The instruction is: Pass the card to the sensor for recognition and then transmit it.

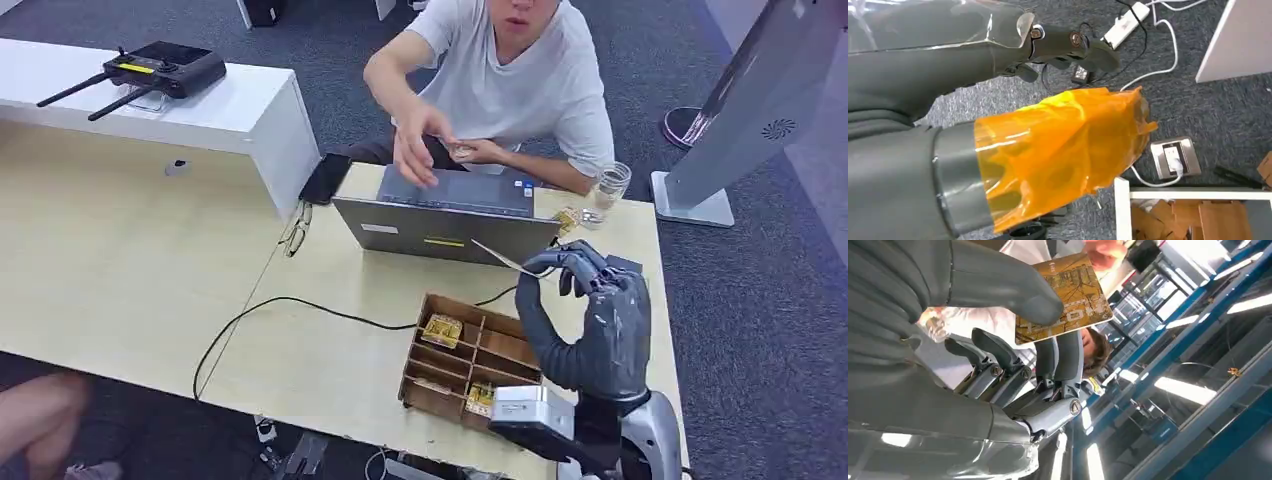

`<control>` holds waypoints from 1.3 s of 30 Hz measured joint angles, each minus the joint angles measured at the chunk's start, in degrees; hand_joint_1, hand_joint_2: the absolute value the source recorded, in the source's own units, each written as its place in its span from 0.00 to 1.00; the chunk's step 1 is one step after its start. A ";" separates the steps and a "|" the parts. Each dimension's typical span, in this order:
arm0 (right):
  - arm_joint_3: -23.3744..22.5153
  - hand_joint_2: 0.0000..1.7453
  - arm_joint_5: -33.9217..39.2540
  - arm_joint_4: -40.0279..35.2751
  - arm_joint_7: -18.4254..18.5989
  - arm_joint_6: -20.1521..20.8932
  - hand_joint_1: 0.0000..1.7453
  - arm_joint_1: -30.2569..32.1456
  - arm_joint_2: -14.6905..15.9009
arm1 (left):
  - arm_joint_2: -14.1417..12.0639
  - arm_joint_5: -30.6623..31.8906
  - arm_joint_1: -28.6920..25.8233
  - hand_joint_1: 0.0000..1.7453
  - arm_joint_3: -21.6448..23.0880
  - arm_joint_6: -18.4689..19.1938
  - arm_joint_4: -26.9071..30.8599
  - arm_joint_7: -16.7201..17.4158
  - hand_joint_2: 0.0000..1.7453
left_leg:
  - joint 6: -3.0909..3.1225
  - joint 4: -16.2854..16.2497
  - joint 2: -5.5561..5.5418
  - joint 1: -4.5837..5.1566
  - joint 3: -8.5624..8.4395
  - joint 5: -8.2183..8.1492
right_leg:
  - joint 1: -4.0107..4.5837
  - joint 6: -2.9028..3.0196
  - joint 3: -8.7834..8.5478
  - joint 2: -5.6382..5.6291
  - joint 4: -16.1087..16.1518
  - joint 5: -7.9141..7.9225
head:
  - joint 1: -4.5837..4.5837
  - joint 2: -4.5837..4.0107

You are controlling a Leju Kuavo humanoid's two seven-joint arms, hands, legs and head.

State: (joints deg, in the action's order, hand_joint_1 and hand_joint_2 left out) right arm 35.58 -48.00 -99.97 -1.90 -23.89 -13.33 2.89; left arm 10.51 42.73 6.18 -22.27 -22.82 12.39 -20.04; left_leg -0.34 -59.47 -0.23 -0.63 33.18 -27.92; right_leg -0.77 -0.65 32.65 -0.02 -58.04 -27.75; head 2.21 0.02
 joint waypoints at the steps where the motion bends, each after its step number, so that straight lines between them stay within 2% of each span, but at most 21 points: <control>1: -0.18 1.00 -0.28 1.07 0.35 0.48 1.00 -1.19 0.00 | 0.00 0.35 0.01 0.00 0.22 0.18 0.00 0.02 0.00 | 0.00 0.00 0.01 0.00 0.00 0.00 | 0.00 0.00 0.00 0.00 0.00 0.01 | 0.02 0.00; 12: -1.27 1.00 -11.03 15.61 10.09 13.28 1.00 -20.49 -0.65 | 0.02 5.02 1.16 0.00 4.42 3.65 0.09 3.21 0.00 | 0.07 -0.07 -0.02 0.00 0.06 0.23 | -0.01 -0.07 0.04 0.03 0.00 0.23 | 0.02 0.00; 15: -1.44 1.00 -13.11 20.39 12.00 14.53 1.00 -24.92 -0.79 | 0.02 5.13 1.32 0.00 5.38 4.52 0.09 3.59 0.00 | 0.09 -0.10 -0.03 0.00 0.12 0.25 | 0.00 -0.09 0.10 0.04 0.00 0.28 | 0.00 0.00; 19: -2.84 1.00 -13.72 24.39 12.87 14.64 1.00 -26.83 -0.79 | 0.04 4.83 1.32 0.00 6.16 4.81 0.09 3.67 0.00 | 0.12 -0.13 -0.12 0.00 0.22 0.27 | -0.01 -0.10 0.12 0.11 0.01 0.28 | 0.00 0.00; 20: -3.06 1.00 -13.61 25.07 12.87 14.47 0.62 -26.95 -0.79 | 0.04 4.74 1.32 0.00 6.29 4.81 0.09 3.69 0.00 | 0.12 -0.14 -0.11 0.01 0.24 0.26 | -0.01 -0.10 0.15 0.10 0.01 0.29 | 0.00 0.00; 21: -3.30 1.00 -13.55 25.61 12.87 14.29 0.05 -26.94 -0.79 | 0.04 4.65 1.32 0.00 6.38 4.81 0.09 3.69 0.00 | 0.12 -0.15 -0.11 0.01 0.27 0.26 | -0.01 -0.10 0.17 0.10 0.02 0.29 | 0.00 0.00; 22: -3.52 0.00 -13.44 25.92 12.77 14.29 0.00 -26.88 -0.79 | 0.04 4.48 1.32 0.00 6.47 4.79 0.09 3.67 0.00 | 0.12 -0.16 -0.11 0.01 0.30 0.26 | -0.01 -0.10 0.21 0.10 0.02 0.29 | 0.00 0.00; 31: -3.89 0.00 -11.63 24.68 11.63 14.80 0.00 -25.37 -0.79 | 0.07 3.17 1.32 0.00 6.53 4.66 0.11 3.69 0.00 | 0.12 -0.16 -0.07 -0.01 0.35 0.26 | 0.00 -0.09 0.32 0.07 0.02 0.29 | 0.02 0.00; 39: -5.18 0.00 -3.27 13.26 5.98 9.35 0.00 -16.96 -0.46 | 0.02 0.37 0.75 0.00 6.51 3.17 0.09 2.50 0.00 | 0.09 -0.15 -0.03 -0.03 0.40 0.20 | 0.01 -0.09 0.41 0.00 0.03 0.28 | 0.00 0.00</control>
State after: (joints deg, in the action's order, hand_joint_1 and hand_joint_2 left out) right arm 30.40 -51.27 -86.71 4.08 -14.54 -30.29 2.43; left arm 10.53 43.11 6.93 -15.76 -19.65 12.48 -17.55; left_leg -0.25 -59.61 -0.26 -0.65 33.58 -27.71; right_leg -0.76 -0.74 33.05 -0.02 -58.01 -27.47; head 2.21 0.02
